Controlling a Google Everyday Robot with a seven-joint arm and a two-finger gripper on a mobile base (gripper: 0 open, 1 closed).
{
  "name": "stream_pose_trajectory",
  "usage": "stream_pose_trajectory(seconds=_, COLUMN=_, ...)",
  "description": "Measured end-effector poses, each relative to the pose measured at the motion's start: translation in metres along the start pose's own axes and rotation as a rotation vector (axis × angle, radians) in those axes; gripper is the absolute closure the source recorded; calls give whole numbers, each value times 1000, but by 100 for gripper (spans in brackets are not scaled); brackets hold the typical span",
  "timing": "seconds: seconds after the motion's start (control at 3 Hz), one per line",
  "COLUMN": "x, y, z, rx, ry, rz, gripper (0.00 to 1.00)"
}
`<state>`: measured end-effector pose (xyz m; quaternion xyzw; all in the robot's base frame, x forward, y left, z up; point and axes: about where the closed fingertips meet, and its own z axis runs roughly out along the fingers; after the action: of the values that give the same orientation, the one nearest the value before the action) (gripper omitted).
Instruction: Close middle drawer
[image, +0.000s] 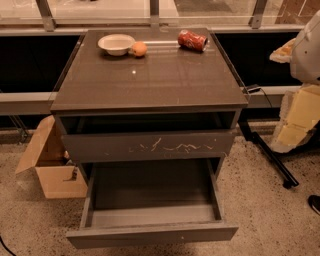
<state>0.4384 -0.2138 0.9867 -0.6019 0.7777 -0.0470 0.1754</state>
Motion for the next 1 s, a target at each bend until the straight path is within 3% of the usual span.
stream_pose_trajectory(seconds=0.33, x=-2, y=2, z=4, rx=-8, ry=-5, rz=-6, gripper=0)
stream_pose_trajectory(seconds=1.0, x=-33, y=54, z=99, rx=-194, ry=-131, rz=-119, gripper=0)
